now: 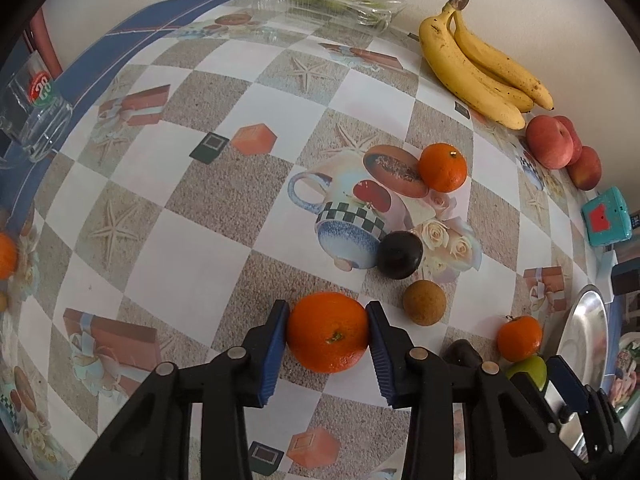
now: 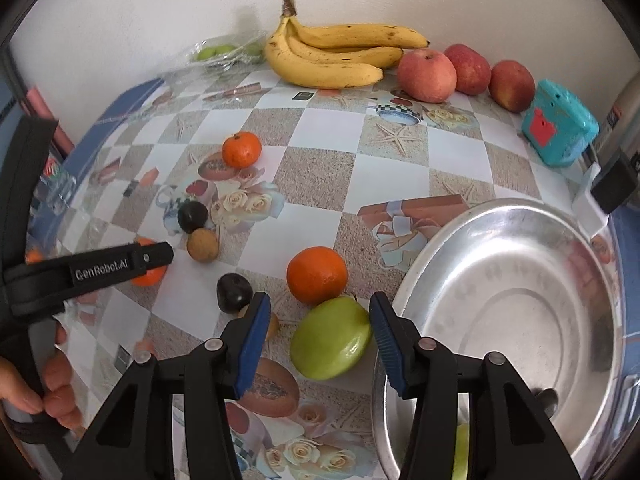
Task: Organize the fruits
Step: 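Close the left gripper around the orange tangerine, then close the right gripper on the green apple while the left gripper holds the tangerine, then carry the green apple over the steel plate with the right gripper while the left lifts the tangerine, then hold the green apple and tangerine above the steel plate with both grippers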
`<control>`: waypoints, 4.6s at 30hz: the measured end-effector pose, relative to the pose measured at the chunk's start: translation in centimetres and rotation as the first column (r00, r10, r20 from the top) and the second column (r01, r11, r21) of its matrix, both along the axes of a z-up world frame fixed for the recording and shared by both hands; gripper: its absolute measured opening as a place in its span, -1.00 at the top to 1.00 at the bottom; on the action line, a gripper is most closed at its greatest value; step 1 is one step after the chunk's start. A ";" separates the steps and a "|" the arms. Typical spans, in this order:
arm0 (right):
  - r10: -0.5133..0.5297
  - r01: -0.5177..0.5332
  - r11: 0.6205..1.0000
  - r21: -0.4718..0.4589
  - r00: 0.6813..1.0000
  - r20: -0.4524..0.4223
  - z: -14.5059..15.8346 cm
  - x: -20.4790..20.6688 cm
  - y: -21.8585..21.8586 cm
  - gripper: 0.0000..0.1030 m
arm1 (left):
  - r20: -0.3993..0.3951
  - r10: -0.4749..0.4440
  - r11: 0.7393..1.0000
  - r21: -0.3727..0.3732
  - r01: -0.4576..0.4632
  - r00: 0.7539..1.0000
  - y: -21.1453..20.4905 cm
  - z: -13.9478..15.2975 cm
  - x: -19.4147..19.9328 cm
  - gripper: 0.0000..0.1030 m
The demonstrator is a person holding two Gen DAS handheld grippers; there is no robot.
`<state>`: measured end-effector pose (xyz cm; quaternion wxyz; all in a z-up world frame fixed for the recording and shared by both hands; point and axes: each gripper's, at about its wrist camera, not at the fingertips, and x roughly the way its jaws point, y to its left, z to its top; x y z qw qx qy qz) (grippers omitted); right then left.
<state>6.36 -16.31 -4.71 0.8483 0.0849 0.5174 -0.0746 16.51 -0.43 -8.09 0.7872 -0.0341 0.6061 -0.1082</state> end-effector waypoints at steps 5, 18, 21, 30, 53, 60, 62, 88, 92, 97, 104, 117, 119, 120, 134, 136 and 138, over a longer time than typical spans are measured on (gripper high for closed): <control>0.049 -0.049 0.998 -0.049 0.999 -0.018 -0.2 -0.1 0.7 -0.04 | -0.009 -0.005 1.000 -0.014 0.004 1.000 0.0 0.3 -0.3 0.20; 0.179 -0.191 0.972 -0.137 0.979 -0.095 -0.8 -0.7 1.3 -0.15 | -0.011 -0.008 0.999 -0.032 0.008 1.000 -0.2 0.6 -0.3 0.20; 0.185 -0.205 0.964 -0.169 0.975 -0.126 -1.3 -0.8 1.6 -0.20 | -0.013 -0.010 0.999 -0.033 0.010 1.000 -0.4 0.6 -0.3 0.20; 0.210 -0.247 0.935 -0.255 0.964 -0.165 -2.3 -0.6 2.8 -0.04 | -0.013 -0.010 0.999 -0.031 0.009 1.000 -0.3 0.6 -0.2 0.20; 0.031 -0.051 0.988 0.147 0.991 0.133 3.3 -1.4 -0.9 -0.03 | 0.053 -0.006 0.997 -0.078 0.010 0.999 0.0 4.3 -0.6 0.20; -0.048 0.031 0.991 0.127 0.990 0.131 4.6 -2.2 -2.7 -0.04 | 0.069 -0.023 0.997 -0.075 0.028 0.997 -1.0 5.1 -0.9 0.20; -0.072 0.055 0.990 0.132 0.989 0.132 4.6 -2.5 -3.5 -0.04 | 0.070 -0.033 0.997 -0.070 0.038 0.997 -1.5 5.2 -1.1 0.20; -0.450 0.444 0.891 0.095 0.891 0.058 4.7 -10.0 -14.8 -0.04 | 0.191 -0.481 0.867 -0.038 0.497 0.855 -18.1 7.1 -12.1 0.19; -0.457 0.451 0.887 0.097 0.889 0.041 4.4 -10.5 -15.3 -0.04 | 0.217 -0.531 0.836 -0.023 0.548 0.819 -19.8 6.5 -13.4 0.19; -0.457 0.452 0.884 0.119 0.890 0.012 3.5 -11.0 -15.8 -0.05 | 0.214 -0.555 0.823 -0.005 0.569 0.804 -21.0 4.7 -14.2 0.19; -0.447 0.447 0.887 0.119 0.894 -0.021 2.0 -11.1 -16.1 -0.05 | 0.214 -0.564 0.819 0.018 0.574 0.798 -21.7 3.2 -14.3 0.19; -0.421 0.427 0.901 0.081 0.903 -0.081 0.5 -10.1 -15.7 -0.05 | 0.179 -0.571 0.818 0.040 0.574 0.801 -22.2 1.7 -14.3 0.19; -0.420 0.426 0.901 0.079 0.904 -0.085 0.4 -10.0 -15.7 -0.05 | 0.178 -0.570 0.818 0.037 0.573 0.802 -22.2 1.7 -14.3 0.19; -0.419 0.426 0.901 0.080 0.904 -0.086 0.4 -10.0 -15.7 -0.05 | 0.176 -0.569 0.819 0.034 0.573 0.803 -22.2 1.7 -14.3 0.19; -0.399 0.406 0.910 0.085 0.913 -0.085 0.1 -9.6 -15.3 -0.05 | 0.167 -0.526 0.847 0.023 0.530 0.834 -21.0 1.6 -12.8 0.19; -0.396 0.402 0.912 0.084 0.915 -0.082 0.2 -9.5 -15.2 -0.05 | 0.165 -0.521 0.850 0.021 0.526 0.837 -20.8 1.7 -12.8 0.19; -0.394 0.400 0.913 0.085 0.916 -0.080 0.3 -9.4 -15.0 -0.05 | 0.164 -0.518 0.853 0.022 0.522 0.840 -20.7 1.7 -12.6 0.19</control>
